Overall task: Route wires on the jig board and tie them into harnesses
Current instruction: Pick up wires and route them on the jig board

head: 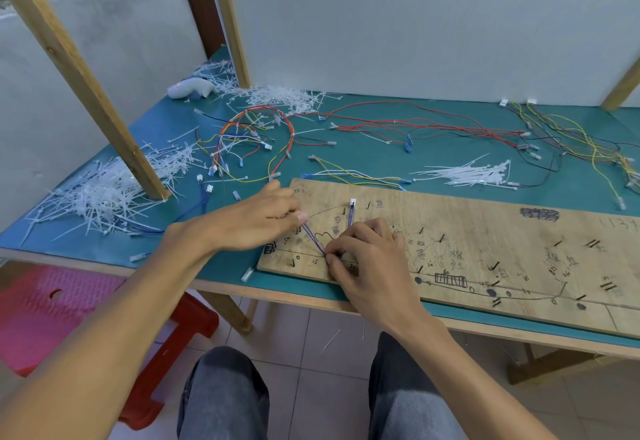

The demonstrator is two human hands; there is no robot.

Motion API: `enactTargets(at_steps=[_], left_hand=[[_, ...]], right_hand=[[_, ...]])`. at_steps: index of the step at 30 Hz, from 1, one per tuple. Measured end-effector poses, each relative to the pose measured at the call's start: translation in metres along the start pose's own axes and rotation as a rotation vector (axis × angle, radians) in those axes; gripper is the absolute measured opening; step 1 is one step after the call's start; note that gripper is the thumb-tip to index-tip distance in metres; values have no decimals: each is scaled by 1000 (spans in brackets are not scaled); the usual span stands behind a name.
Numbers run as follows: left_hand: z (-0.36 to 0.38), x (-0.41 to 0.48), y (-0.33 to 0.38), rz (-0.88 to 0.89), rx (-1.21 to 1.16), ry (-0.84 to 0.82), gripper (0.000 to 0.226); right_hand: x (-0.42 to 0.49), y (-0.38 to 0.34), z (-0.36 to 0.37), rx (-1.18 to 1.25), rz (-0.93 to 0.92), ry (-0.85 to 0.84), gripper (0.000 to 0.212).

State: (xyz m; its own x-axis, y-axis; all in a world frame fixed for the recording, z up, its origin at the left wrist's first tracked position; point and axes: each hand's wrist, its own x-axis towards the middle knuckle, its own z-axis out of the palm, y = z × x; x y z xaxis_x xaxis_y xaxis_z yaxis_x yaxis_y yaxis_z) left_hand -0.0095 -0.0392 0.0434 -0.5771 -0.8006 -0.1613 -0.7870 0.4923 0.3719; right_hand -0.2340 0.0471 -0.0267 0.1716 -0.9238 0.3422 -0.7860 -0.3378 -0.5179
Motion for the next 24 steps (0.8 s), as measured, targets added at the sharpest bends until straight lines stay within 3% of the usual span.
enactTargets(at_steps=[8,24], left_hand=[[4,4,-13,92,55,162,22],[6,12,-19,50,-2,156,13]], right_hand=[[0,3,3,-4,-8,17,9],[1,6,5,46,-15,54,10]])
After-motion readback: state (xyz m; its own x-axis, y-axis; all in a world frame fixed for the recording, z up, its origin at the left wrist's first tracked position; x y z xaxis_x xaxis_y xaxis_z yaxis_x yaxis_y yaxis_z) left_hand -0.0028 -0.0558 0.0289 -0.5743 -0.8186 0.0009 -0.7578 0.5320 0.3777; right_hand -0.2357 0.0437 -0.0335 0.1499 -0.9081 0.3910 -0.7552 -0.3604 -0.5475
